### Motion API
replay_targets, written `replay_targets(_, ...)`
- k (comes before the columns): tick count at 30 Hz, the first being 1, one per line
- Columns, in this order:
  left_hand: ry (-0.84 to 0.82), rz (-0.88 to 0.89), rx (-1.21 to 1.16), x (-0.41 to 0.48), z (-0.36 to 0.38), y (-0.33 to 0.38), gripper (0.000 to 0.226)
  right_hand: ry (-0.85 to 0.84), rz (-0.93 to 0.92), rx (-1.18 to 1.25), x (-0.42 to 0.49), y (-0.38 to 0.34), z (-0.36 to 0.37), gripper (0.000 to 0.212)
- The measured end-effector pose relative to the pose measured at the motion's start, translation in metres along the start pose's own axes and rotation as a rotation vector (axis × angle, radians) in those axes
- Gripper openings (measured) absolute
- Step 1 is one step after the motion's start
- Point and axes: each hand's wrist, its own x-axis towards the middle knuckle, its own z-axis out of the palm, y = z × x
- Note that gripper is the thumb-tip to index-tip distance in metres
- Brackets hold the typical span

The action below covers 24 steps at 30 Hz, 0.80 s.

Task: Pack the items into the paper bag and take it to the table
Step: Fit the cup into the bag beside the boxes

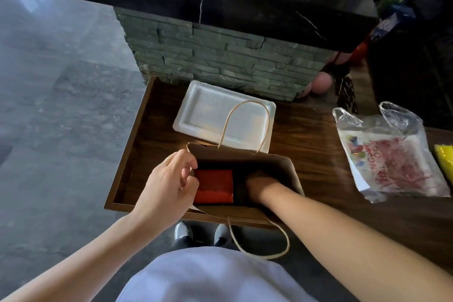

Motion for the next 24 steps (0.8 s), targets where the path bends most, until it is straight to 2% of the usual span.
replay_targets(2, -0.009, -0.001, -0.005, 0.0, 0.0, -0.001, 0.029, -0.012, 0.017, -0.017, -0.012, 0.003, -0.013, 0.046)
replay_targets(7, -0.027, 0.005, 0.004, 0.003, 0.001, 0.0, 0.03, 0.144, 0.037, 0.169, -0.056, 0.023, -0.045, 0.064)
replay_targets(9, -0.036, 0.02, 0.011, 0.005, 0.001, 0.001, 0.029, 0.12, 0.017, 0.281, -0.069, 0.031, -0.053, 0.065)
replay_targets(12, -0.058, 0.049, 0.02, 0.008, 0.001, 0.003, 0.028, -0.025, -0.121, 0.722, -0.078, 0.037, -0.053, 0.075)
replay_targets(14, -0.073, 0.069, 0.028, 0.011, 0.0, 0.003, 0.028, -0.044, -0.278, 0.911, -0.08, 0.037, -0.049, 0.076)
replay_targets(17, -0.083, 0.084, 0.045, 0.015, -0.002, 0.004, 0.029, 0.033, -0.43, 0.942, -0.076, 0.036, -0.043, 0.072)
replay_targets(21, -0.075, 0.154, 0.161, 0.018, -0.002, 0.007, 0.023, 0.158, -0.526, 0.926, -0.07, 0.033, -0.041, 0.076)
replay_targets(22, -0.084, 0.18, 0.202, 0.018, -0.002, 0.009, 0.033, 0.178, -0.541, 0.899, -0.07, 0.032, -0.041, 0.078)
replay_targets(24, -0.138, 0.21, 0.23, 0.02, 0.001, 0.013, 0.066, 0.248, -0.561, 0.851, -0.068, 0.03, -0.04, 0.08)
